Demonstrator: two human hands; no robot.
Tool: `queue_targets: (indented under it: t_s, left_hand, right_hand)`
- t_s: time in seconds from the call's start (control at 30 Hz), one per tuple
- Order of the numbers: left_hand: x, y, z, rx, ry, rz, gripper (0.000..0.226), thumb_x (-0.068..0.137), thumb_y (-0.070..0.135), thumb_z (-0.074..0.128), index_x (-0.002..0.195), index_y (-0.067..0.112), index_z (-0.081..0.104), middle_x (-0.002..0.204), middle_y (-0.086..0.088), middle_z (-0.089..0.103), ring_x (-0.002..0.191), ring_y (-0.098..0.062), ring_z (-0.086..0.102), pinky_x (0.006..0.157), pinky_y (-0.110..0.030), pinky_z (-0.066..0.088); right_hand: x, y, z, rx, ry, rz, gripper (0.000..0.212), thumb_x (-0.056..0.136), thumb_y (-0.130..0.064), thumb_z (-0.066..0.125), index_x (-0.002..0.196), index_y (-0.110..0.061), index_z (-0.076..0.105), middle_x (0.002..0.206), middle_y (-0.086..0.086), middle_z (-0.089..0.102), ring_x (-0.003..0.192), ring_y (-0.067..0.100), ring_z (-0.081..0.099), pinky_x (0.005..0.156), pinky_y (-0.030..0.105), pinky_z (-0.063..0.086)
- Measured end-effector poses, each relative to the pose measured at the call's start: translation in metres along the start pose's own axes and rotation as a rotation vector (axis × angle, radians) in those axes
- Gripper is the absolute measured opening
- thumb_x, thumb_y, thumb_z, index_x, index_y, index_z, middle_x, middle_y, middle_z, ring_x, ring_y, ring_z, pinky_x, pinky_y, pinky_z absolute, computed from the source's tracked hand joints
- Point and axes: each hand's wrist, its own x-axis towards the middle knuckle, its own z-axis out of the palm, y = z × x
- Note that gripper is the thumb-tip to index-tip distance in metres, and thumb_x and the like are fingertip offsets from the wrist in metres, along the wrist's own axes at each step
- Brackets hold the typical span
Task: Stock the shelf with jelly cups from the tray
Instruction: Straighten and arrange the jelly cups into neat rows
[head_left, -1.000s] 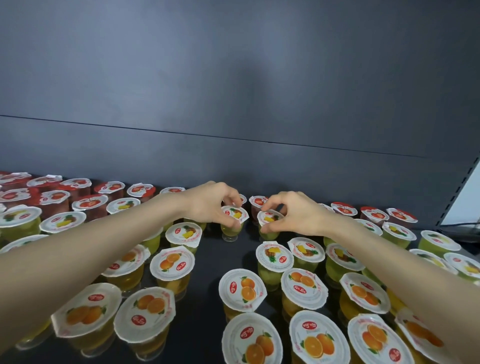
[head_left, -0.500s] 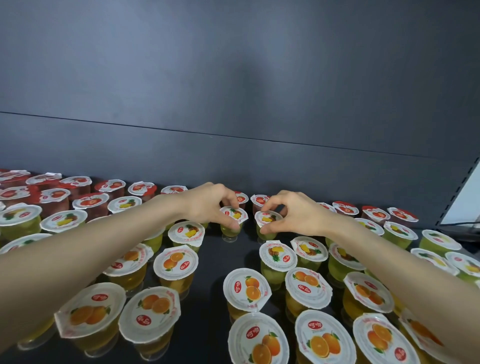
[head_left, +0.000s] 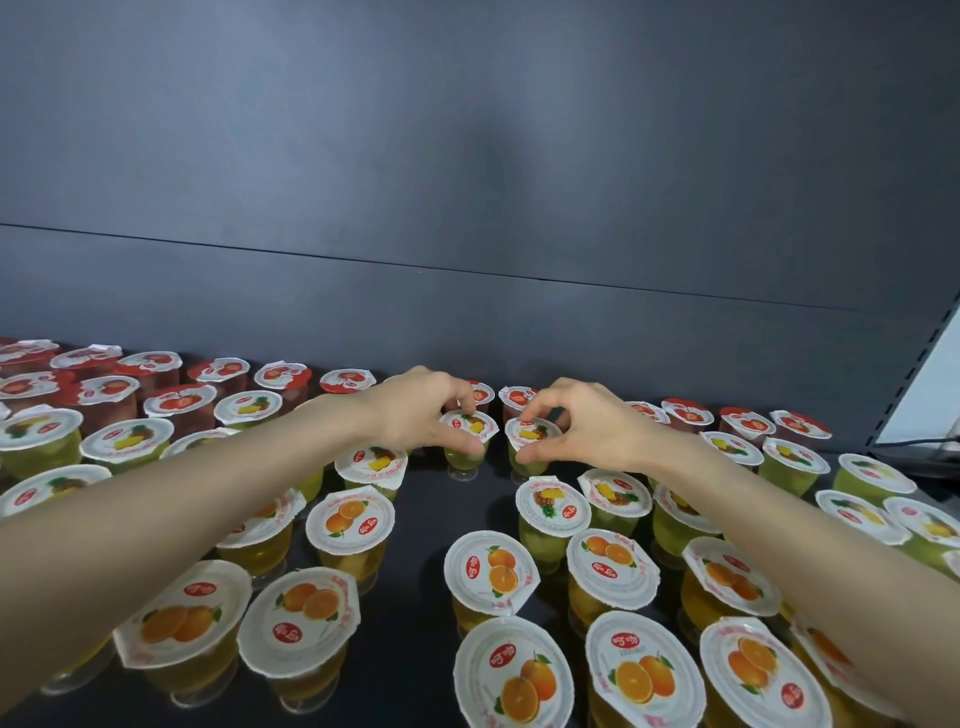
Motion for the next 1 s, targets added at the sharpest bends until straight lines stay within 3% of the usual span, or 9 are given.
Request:
queue_targets:
  t_s: [0.23,0.43,0.6,0.73,0.83,1.0]
  left_hand:
    - [-0.012,0.008,-0.008,0.293,0.045,0.045,0.045,0.086,0.057,0.052,0.114,0.022,0.058,0.109,0.000,0.053,0.093,-0.016,0.052,0.076,-0.030,0.046]
    - [-0.032,0.032,-0.015,0.384,0.185,0.158,0.047,0.092,0.051,0.045,0.129,0.022,0.052,0.124,0.000,0.053,0.108,-0.016,0.053,0.090,-0.033,0.045]
    - [-0.049,0.059,-0.009,0.361,0.154,0.236,0.045,0.092,0.049,0.048,0.131,0.027,0.049,0.127,0.001,0.051,0.112,-0.014,0.052,0.091,-0.031,0.047]
    - [-0.055,0.074,-0.002,0.330,0.089,0.257,0.047,0.091,0.050,0.048,0.132,0.026,0.049,0.132,0.003,0.049,0.119,-0.012,0.048,0.093,-0.029,0.047]
    - [-0.056,0.083,0.004,0.274,0.033,0.292,0.044,0.091,0.049,0.050,0.130,0.027,0.050,0.127,0.006,0.050,0.110,-0.006,0.048,0.088,-0.024,0.047]
    - [-0.049,0.090,0.013,0.251,-0.057,0.300,0.045,0.091,0.046,0.051,0.131,0.027,0.049,0.129,0.006,0.051,0.114,-0.008,0.048,0.095,-0.027,0.046]
  right_hand:
    - [-0.010,-0.003,-0.006,-0.054,0.018,-0.007,0.036,0.084,-0.039,0.068,0.116,-0.023,0.062,0.119,-0.003,0.050,0.098,0.012,0.055,0.084,0.028,0.051]
    - [-0.038,-0.004,-0.021,-0.094,0.120,-0.008,0.034,0.088,-0.034,0.064,0.120,-0.022,0.060,0.124,-0.004,0.051,0.109,0.012,0.053,0.091,0.032,0.051]
    - [-0.072,0.004,-0.028,-0.125,0.125,-0.006,0.035,0.089,-0.031,0.063,0.122,-0.024,0.058,0.124,-0.007,0.050,0.102,0.004,0.049,0.083,0.017,0.044]
    - [-0.089,0.010,-0.033,-0.145,0.114,0.015,0.036,0.088,-0.034,0.063,0.123,-0.024,0.058,0.124,-0.005,0.053,0.103,0.007,0.052,0.082,0.015,0.043]
    - [-0.094,0.015,-0.033,-0.149,0.098,0.018,0.038,0.088,-0.038,0.063,0.124,-0.028,0.057,0.129,-0.006,0.053,0.103,0.003,0.049,0.074,0.008,0.039]
    - [-0.096,0.020,-0.031,-0.100,0.040,-0.007,0.040,0.087,-0.041,0.063,0.125,-0.029,0.056,0.129,-0.010,0.055,0.102,-0.004,0.045,0.069,0.001,0.035]
